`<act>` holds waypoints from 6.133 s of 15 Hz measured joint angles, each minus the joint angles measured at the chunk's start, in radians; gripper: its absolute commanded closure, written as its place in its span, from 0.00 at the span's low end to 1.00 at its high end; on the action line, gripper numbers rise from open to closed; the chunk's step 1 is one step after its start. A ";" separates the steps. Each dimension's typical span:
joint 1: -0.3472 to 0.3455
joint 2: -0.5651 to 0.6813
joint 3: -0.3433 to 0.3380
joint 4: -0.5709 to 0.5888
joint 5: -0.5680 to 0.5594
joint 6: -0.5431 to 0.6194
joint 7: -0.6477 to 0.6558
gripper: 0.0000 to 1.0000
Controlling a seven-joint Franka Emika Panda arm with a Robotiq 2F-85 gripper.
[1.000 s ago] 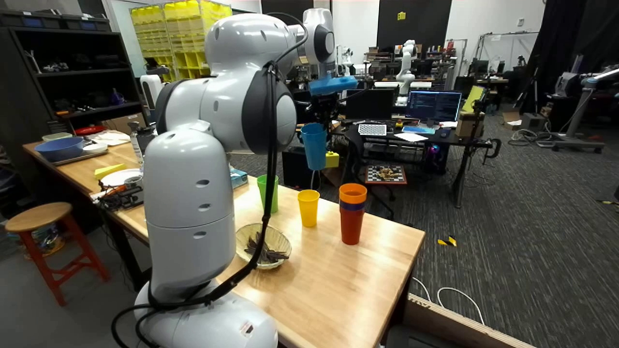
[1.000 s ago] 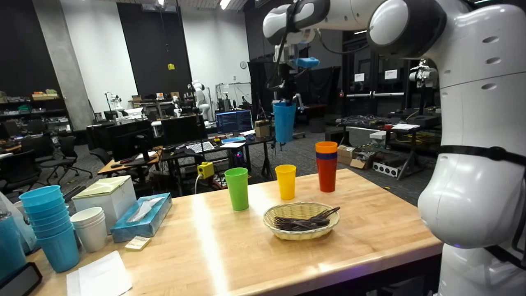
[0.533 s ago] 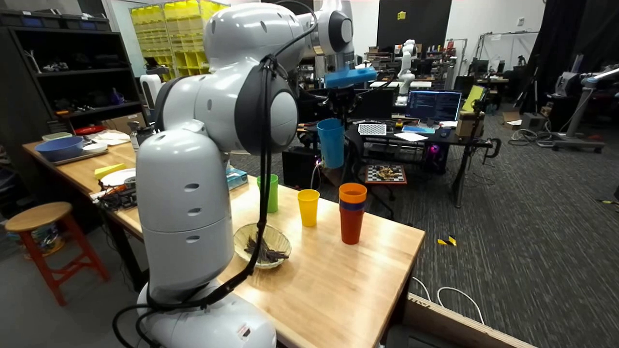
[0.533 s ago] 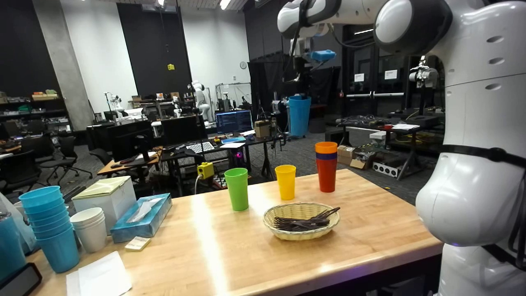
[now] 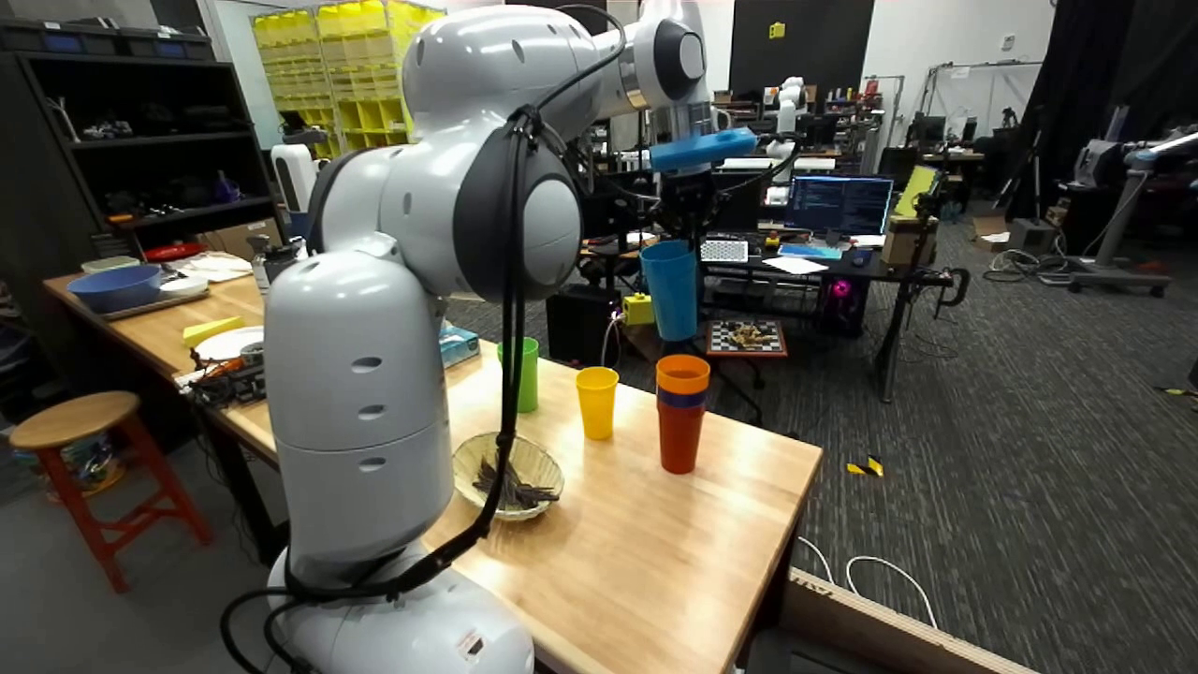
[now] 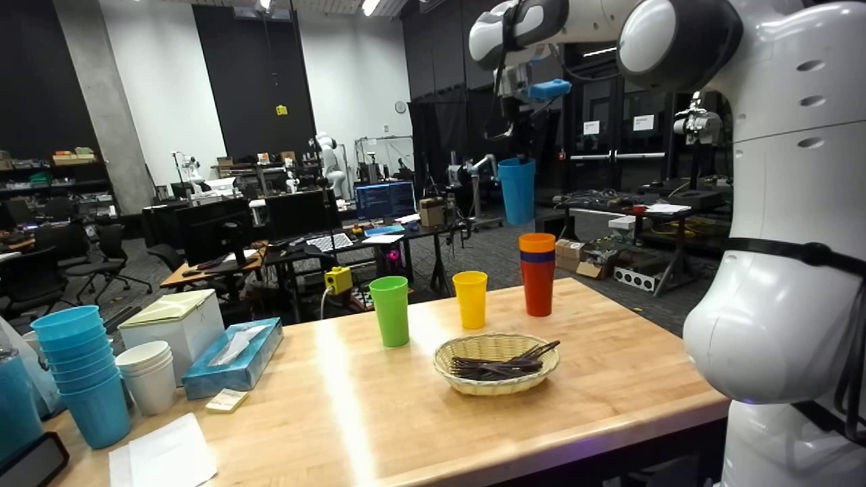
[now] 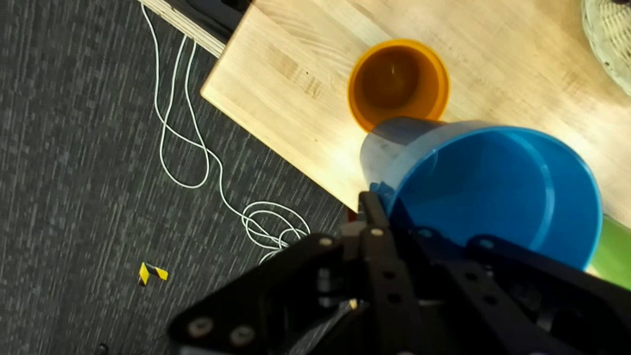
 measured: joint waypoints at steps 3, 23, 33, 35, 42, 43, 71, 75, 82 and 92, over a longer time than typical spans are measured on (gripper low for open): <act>-0.005 0.000 -0.015 -0.004 -0.011 -0.026 0.001 0.99; -0.013 0.044 -0.028 -0.009 -0.002 -0.125 -0.016 0.99; -0.021 0.072 -0.029 -0.011 0.034 -0.098 -0.055 0.99; -0.024 0.074 -0.030 -0.015 0.036 -0.092 -0.063 0.71; -0.030 0.075 -0.031 -0.033 0.039 -0.085 -0.070 0.28; -0.030 0.075 -0.031 -0.033 0.042 -0.085 -0.071 0.22; 0.219 0.180 0.196 -0.226 0.077 0.328 -0.120 0.00; 0.219 0.196 0.200 -0.226 0.077 0.343 -0.120 0.00; 0.223 0.206 0.200 -0.224 0.043 0.387 -0.117 0.00; 0.268 0.247 0.201 -0.222 -0.085 0.512 -0.086 0.00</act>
